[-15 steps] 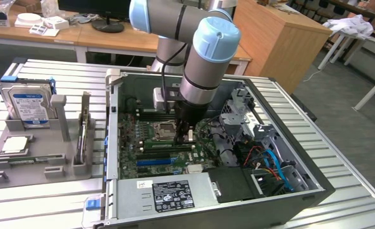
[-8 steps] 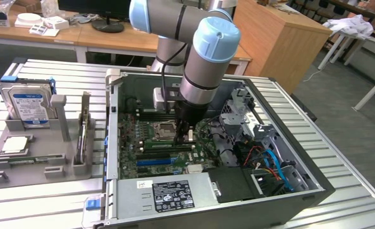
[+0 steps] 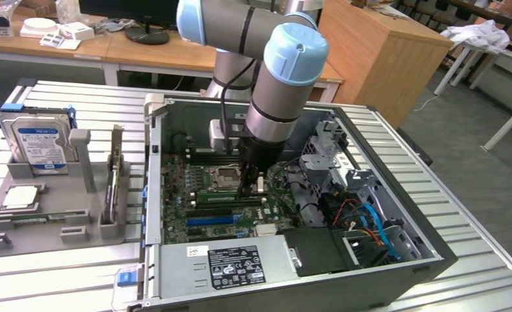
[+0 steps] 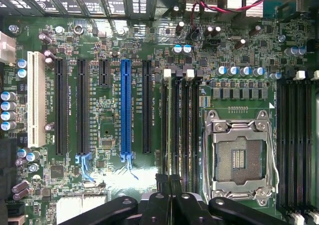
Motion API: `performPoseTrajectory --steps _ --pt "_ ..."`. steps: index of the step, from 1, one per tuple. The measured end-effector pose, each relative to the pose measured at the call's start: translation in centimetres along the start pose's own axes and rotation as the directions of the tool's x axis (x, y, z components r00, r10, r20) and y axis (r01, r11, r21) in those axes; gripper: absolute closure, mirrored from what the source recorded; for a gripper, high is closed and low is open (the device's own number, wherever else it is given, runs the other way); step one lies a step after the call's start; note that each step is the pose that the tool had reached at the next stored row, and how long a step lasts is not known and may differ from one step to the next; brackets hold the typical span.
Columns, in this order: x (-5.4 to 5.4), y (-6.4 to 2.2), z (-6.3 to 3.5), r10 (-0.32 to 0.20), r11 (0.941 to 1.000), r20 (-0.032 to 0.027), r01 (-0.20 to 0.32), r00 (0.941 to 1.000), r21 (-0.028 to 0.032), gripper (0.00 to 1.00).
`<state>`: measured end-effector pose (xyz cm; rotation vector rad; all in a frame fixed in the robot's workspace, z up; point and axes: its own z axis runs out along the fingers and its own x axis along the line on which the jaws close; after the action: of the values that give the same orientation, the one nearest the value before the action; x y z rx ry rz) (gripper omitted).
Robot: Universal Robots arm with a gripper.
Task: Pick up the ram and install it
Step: 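Insert the ram into the slot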
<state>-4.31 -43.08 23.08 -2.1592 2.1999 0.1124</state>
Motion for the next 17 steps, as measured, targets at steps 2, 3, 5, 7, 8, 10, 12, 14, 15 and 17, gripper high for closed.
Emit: performPoseTrajectory --steps 2,3,5,7,8,10,12,14,15,17 --pt "0.00 0.00 0.00 -0.002 1.0000 -0.0001 0.002 1.0000 -0.0001 0.88" --pt "0.00 0.00 0.00 -0.002 1.0000 0.0000 0.002 1.0000 -0.0002 0.88" --pt "0.00 0.00 0.00 -0.005 1.0000 -0.0002 0.005 1.0000 -0.0005 0.88" --pt "0.00 0.00 0.00 -0.008 1.0000 -0.0001 0.008 1.0000 -0.0008 0.88" --pt "0.00 0.00 0.01 -0.010 1.0000 -0.0001 0.010 1.0000 -0.0009 0.88" --pt "0.00 0.00 0.01 -0.012 0.9999 -0.0002 0.012 0.9999 -0.0010 0.88" --pt "0.00 0.00 0.01 -0.012 0.9999 -0.0001 0.012 0.9999 -0.0011 0.88" --pt "0.00 0.00 0.06 -0.012 0.9999 0.0000 0.012 0.9999 -0.0009 0.88" --pt "0.00 -0.01 0.10 -0.012 0.9999 0.0001 0.012 0.9999 -0.0009 0.88" --pt "0.01 -0.01 0.18 -0.012 0.9999 -0.0001 0.012 0.9999 -0.0011 0.88"
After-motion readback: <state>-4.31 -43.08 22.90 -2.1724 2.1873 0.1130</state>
